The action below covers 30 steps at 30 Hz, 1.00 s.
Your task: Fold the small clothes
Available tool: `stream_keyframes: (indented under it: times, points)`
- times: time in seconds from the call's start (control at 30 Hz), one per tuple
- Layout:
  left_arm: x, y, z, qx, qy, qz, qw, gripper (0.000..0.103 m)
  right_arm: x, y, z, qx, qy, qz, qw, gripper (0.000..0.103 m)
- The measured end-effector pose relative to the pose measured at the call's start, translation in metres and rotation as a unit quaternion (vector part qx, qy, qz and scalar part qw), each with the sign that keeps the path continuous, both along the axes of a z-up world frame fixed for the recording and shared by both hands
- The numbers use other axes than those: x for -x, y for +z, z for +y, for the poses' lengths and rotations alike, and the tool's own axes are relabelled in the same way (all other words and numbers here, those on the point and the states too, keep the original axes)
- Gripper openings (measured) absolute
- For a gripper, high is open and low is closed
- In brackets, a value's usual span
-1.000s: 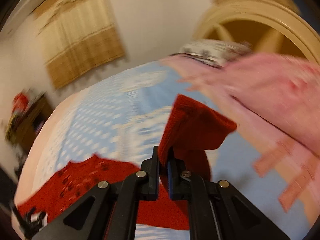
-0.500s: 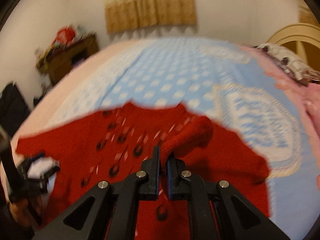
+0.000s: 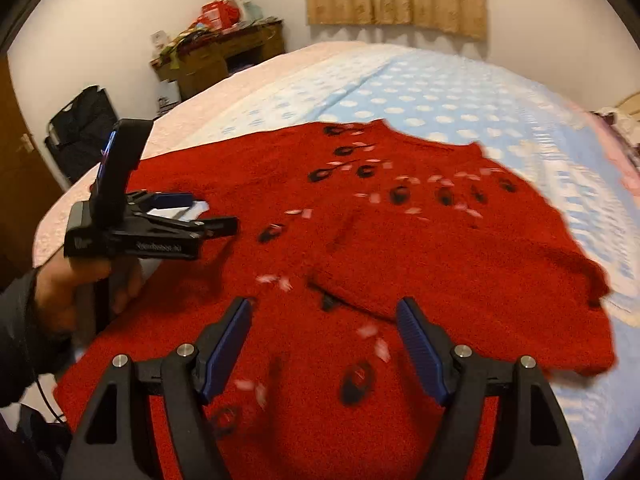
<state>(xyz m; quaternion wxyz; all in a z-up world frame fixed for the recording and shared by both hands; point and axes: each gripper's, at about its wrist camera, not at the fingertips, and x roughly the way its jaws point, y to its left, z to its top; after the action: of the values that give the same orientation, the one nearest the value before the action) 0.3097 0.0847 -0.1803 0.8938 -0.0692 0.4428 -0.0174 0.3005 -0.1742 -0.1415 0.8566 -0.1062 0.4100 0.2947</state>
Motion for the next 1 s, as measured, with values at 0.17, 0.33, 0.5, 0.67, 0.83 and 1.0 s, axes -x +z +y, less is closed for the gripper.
stream_keyframes:
  times: [0.17, 0.33, 0.5, 0.67, 0.83, 1.0]
  points:
    - [0.014, 0.044, -0.013, 0.004, -0.048, -0.027, 0.9985, 0.103, 0.01, 0.005, -0.039, 0.037, -0.034, -0.031, 0.998, 0.075]
    - [0.008, 0.084, -0.04, 0.015, -0.092, -0.027, 0.9953, 0.103, 0.009, 0.003, -0.076, 0.033, -0.088, -0.056, 0.994, 0.075]
    - [-0.02, 0.077, -0.083, 0.02, -0.108, 0.015, 0.9938, 0.093, 0.014, 0.004, -0.086, 0.005, -0.101, -0.062, 0.993, 0.075]
    - [-0.048, 0.05, -0.122, 0.017, -0.112, 0.044, 0.9926, 0.08, 0.027, 0.007, -0.08, 0.015, -0.094, -0.107, 0.99, 0.075]
    - [-0.062, 0.022, -0.139, 0.009, -0.115, 0.082, 0.9899, 0.05, 0.038, 0.011, -0.08, 0.013, -0.097, -0.14, 0.985, 0.075]
    - [-0.063, 0.015, -0.141, 0.007, -0.104, 0.066, 0.9923, 0.04, 0.036, 0.006, -0.077, 0.021, -0.098, -0.137, 0.985, 0.075]
